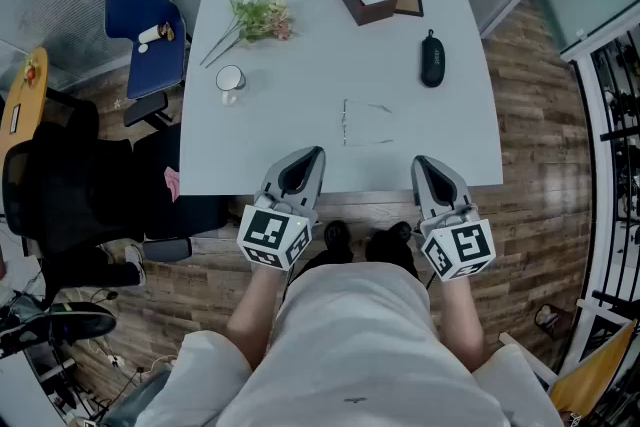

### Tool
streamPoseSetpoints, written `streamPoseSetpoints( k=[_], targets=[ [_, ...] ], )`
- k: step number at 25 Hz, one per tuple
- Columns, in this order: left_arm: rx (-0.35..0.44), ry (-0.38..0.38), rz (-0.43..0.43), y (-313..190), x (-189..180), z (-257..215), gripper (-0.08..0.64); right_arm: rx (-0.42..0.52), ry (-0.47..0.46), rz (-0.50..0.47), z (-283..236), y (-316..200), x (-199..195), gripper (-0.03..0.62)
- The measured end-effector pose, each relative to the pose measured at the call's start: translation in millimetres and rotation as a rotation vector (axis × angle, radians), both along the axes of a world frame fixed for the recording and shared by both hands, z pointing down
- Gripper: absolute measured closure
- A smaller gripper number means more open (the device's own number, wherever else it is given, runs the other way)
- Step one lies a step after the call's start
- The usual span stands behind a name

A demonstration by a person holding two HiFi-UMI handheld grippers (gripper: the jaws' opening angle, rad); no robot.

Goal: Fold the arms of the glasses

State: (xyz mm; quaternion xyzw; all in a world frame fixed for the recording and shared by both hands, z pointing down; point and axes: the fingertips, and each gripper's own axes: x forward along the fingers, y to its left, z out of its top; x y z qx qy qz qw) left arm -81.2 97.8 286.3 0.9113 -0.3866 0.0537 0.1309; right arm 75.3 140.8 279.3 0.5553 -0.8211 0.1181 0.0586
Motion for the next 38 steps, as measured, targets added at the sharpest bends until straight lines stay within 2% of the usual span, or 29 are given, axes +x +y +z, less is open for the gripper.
streamPoseSetpoints(
  k=[5, 15, 24, 32, 38],
  targets=[
    [-0.013, 0.022, -0.011, 14.1, -0.9, -1.7, 0.541, 0.006, 0.019, -0.02, -6.9, 14.9, -3.6, 0.589],
    [-0.011, 0.026, 0.033, 39.3, 4.0, 1.0, 0.541, 0.017, 0.056, -0.012, -5.8, 45.6, -9.6, 0.586],
    [-0.012, 0.024, 0.06, 48.1, 0.2, 2.3, 0.541, -0.01, 0.062, 0.002, 0.3, 53.6, -15.3, 0.584],
    [-0.054, 0.016, 0.111, 63.2, 5.5, 18.9, 0.54, -0.075, 0.058, 0.013, 15.8, 66.7, -18.9, 0.551],
    [-0.097, -0.003, 0.117, 59.5, 16.7, 38.2, 0.533, -0.144, 0.038, -0.019, 40.2, 63.4, -13.4, 0.525]
  ],
)
